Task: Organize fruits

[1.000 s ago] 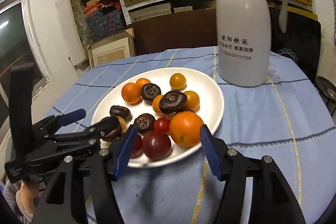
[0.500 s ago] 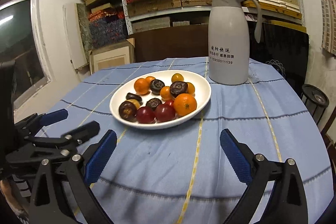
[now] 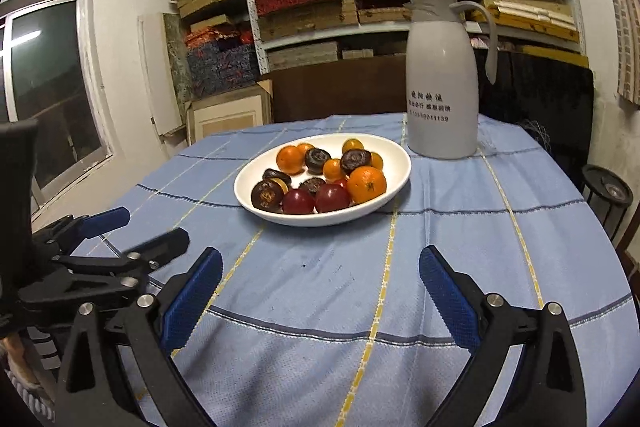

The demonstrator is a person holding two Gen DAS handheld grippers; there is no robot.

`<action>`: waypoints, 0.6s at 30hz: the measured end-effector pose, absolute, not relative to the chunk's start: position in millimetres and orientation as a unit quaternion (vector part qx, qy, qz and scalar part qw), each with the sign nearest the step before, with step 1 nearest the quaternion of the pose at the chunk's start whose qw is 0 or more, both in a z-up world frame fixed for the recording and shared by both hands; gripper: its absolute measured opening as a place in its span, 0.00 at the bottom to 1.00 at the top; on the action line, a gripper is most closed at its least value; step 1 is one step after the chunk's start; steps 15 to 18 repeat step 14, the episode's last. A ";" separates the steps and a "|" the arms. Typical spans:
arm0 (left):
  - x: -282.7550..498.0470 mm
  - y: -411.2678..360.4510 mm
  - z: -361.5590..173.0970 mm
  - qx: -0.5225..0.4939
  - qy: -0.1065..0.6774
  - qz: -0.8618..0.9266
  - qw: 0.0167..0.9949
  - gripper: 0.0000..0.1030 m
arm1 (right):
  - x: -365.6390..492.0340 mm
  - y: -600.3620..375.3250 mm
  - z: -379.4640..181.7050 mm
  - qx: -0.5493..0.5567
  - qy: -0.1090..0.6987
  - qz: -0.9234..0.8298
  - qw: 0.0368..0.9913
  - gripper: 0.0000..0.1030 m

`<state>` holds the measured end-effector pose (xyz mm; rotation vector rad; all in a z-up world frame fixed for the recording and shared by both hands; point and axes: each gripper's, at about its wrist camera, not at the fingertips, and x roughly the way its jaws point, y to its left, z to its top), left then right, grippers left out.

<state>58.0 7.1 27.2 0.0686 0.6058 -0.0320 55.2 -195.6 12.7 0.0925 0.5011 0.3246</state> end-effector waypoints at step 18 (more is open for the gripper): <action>56.1 5.8 28.3 0.046 0.294 -0.004 0.955 0.96 | 54.6 -204.3 13.9 0.065 0.250 0.143 0.955 0.97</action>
